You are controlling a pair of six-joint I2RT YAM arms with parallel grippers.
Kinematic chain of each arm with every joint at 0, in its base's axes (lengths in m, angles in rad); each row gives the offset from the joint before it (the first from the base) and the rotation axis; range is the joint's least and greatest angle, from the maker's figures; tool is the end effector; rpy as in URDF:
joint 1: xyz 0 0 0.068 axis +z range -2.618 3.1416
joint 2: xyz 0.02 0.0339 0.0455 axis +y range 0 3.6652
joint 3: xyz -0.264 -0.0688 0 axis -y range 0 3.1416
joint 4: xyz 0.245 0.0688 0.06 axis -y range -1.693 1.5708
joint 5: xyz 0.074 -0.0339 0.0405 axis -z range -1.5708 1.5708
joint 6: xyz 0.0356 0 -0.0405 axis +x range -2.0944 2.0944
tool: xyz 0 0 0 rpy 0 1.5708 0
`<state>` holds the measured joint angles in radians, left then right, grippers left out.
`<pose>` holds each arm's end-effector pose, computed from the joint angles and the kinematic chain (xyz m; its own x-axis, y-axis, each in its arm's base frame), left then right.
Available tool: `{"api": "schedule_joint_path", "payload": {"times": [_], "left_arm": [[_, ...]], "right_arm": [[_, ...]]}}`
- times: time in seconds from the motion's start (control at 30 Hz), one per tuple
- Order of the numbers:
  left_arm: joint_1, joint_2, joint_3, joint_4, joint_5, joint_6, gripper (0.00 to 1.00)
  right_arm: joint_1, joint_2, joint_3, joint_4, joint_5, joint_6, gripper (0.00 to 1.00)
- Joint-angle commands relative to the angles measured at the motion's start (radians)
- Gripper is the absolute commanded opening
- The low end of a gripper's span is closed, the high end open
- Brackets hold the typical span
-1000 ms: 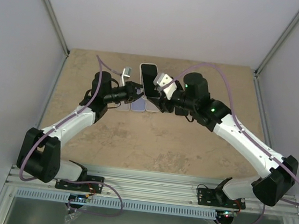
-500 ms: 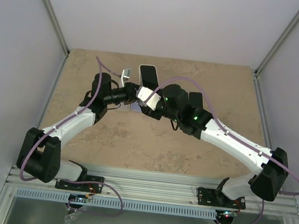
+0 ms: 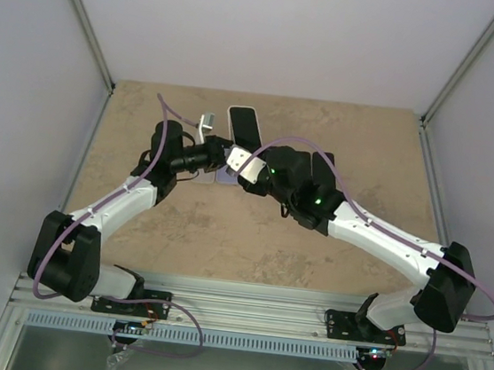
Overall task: Take the phone out of the phone case
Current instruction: Remove the phone case from the phone.
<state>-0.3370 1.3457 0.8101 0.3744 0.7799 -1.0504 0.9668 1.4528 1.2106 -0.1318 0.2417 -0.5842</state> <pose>0.2752 -0.1230 0.2815 -0.8476 -0.3567 -0.3929 0.3112 0.2656 -0.9125 0.2014 0.2768 0.3355 0.1979 -0.6561 -0.7283 -0.6755 0.4471 -0.5863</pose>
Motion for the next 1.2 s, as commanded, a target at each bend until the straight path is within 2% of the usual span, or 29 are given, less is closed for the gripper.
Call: {"api": "schedule_joint_path", "payload": {"times": [0.0,0.23,0.57,1.17], "left_arm": [[0.007,-0.037,0.001,0.080,0.013,-0.006,0.00],[0.007,-0.029,-0.017,0.104,0.026,-0.037,0.00],[0.007,-0.013,-0.016,0.115,0.030,-0.057,0.00],[0.007,-0.003,-0.043,0.194,0.064,-0.153,0.00]], "right_arm": [[0.001,0.002,-0.029,0.087,0.086,-0.058,0.46],[0.001,0.009,-0.053,0.175,0.130,-0.106,0.34],[0.005,0.032,-0.007,0.146,0.095,-0.074,0.35],[0.029,0.085,-0.141,0.496,0.237,-0.319,0.34]]}}
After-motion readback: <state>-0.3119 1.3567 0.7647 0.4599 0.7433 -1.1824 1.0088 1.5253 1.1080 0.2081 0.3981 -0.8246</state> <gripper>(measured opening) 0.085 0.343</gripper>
